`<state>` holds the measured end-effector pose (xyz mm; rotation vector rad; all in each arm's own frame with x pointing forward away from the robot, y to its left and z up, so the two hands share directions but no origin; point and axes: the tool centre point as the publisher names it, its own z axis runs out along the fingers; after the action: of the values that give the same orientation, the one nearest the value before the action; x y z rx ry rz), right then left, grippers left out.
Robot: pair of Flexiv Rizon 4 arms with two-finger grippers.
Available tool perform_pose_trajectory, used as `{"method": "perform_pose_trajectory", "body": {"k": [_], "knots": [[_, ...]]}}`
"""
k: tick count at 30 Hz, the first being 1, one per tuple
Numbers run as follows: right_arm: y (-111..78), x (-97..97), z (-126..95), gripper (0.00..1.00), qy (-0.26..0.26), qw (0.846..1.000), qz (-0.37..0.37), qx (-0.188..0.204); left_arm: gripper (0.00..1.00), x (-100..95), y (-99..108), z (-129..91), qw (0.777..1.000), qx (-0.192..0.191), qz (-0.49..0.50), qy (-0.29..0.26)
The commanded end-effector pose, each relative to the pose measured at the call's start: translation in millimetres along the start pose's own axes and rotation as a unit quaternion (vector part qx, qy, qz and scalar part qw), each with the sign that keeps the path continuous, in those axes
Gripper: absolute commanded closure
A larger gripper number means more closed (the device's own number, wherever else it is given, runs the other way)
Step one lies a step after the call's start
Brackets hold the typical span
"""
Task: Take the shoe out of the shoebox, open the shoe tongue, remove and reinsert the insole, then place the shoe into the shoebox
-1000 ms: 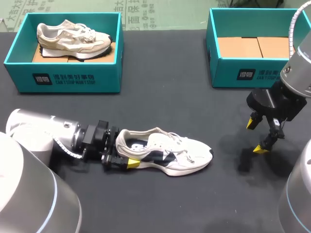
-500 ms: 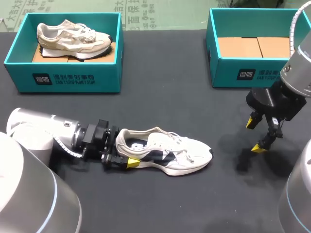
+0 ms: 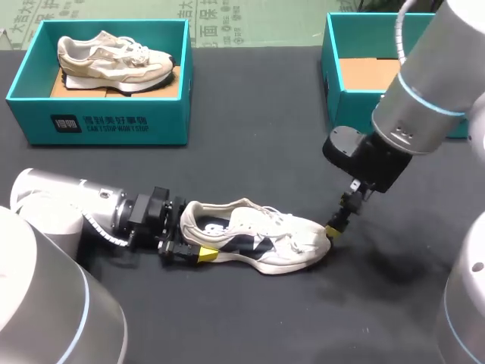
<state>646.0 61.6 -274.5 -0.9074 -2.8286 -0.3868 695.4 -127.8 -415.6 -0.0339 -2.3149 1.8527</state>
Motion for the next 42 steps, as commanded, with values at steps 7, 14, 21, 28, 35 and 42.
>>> {"method": "perform_pose_trajectory", "body": {"k": [7, 14, 21, 28, 35, 42], "knots": [[18.0, 3.4, 5.0, 0.0, -0.019, 0.997, 0.061, 0.04, 1.0, -0.9, -0.3, 0.0, 1.0, -0.001, 0.0, 0.0], [53.0, 34.7, 20.0, 0.0, -0.05, 0.972, 0.217, 0.075, 1.0, -0.9, -0.3, 0.0, 1.0, -0.001, 0.0, 0.0], [65.2, 59.5, 8.2, 0.0, -0.079, 0.954, 0.279, 0.077, 1.0, -0.9, -0.3, 0.0, 1.0, -0.001, 0.0, 0.0], [65.2, 59.5, 8.2, 0.0, -0.079, 0.954, 0.279, 0.077, 1.0, -0.9, -0.3, 0.0, 1.0, -0.001, 0.0, 0.0], [75.3, 68.7, 13.7, 0.0, -0.111, 0.936, 0.329, 0.057, 1.0, -0.9, -0.3, 0.0, 1.0, -0.001, 0.0, 0.0], [101.0, 75.0, 33.7, 0.0, -0.168, 0.905, 0.389, 0.041, 1.0, -0.9, -0.3, 0.0, 1.0, -0.001, 0.0, 0.0]]}}
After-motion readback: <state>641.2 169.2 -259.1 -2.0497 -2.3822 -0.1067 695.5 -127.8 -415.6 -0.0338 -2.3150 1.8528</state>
